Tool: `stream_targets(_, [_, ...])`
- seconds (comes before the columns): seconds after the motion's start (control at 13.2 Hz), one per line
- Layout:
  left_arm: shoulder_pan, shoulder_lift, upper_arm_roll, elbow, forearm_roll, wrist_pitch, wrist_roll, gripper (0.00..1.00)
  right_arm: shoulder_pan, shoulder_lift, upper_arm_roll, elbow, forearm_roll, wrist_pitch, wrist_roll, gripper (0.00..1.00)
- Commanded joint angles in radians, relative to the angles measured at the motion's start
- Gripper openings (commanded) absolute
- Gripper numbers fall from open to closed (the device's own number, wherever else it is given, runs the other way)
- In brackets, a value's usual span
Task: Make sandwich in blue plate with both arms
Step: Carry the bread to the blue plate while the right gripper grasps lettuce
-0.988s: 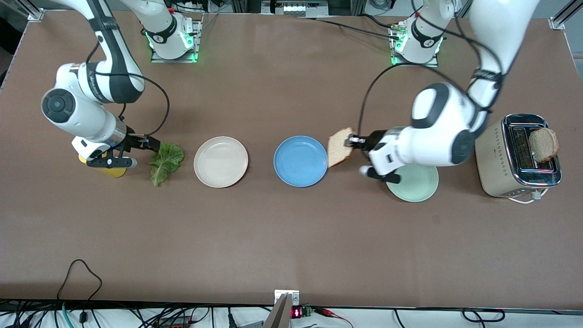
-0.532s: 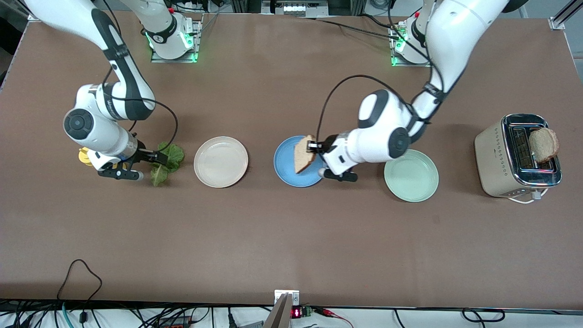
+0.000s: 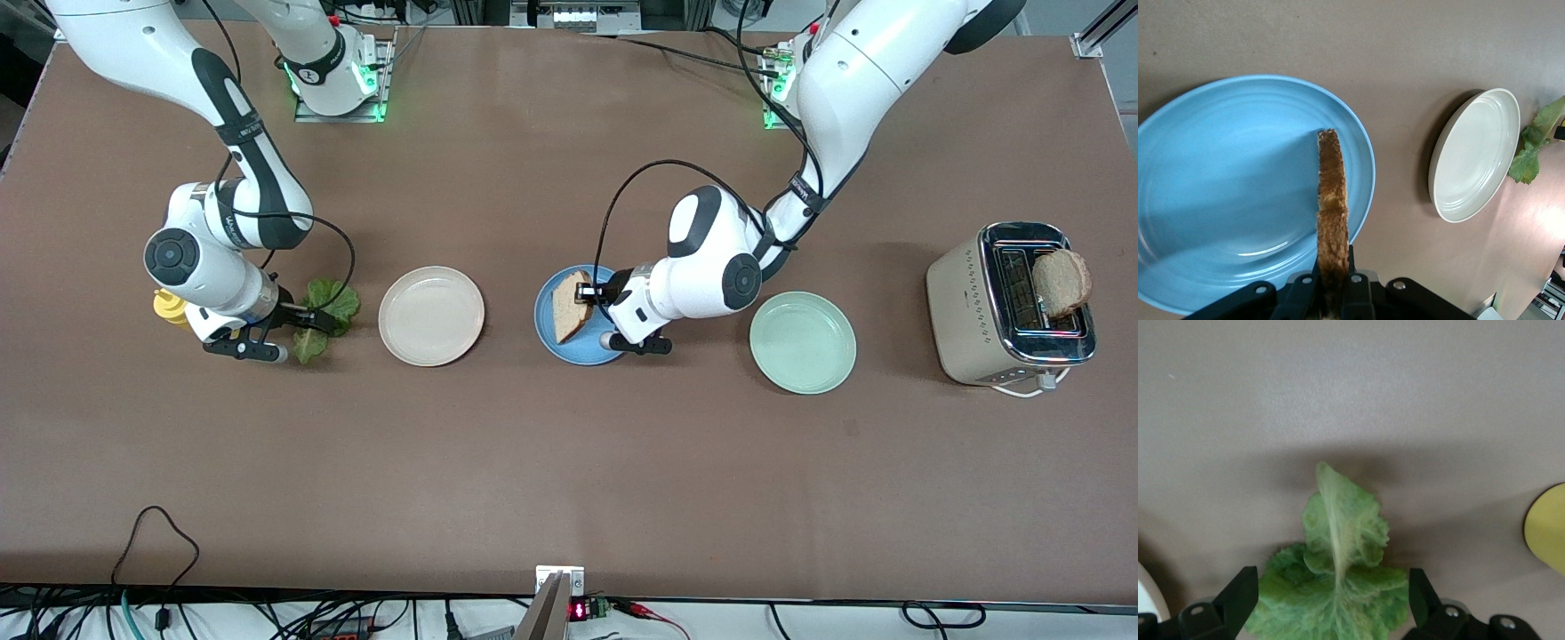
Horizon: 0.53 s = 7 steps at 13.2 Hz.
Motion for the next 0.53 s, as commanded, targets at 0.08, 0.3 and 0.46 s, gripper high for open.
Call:
stream_targets(0.08, [0.028,0.011,0.009,0.008,-0.029,-0.003,0.015,0.88,-0.007,0.036,0.003,0.032,-0.011,0.003,0.015,1.00])
stream_targets(0.3, [0.037,0.021,0.032,0.009,-0.013,0.001,0.046,1.00,-0.006,0.067,0.003,0.040,-0.010,0.003,0.021,1.00])
stream_targets(0.46, [0.052,0.015,0.048,0.008,-0.013,0.000,0.119,1.00,-0.006,0.070,0.003,0.041,-0.011,0.003,0.018,0.91])
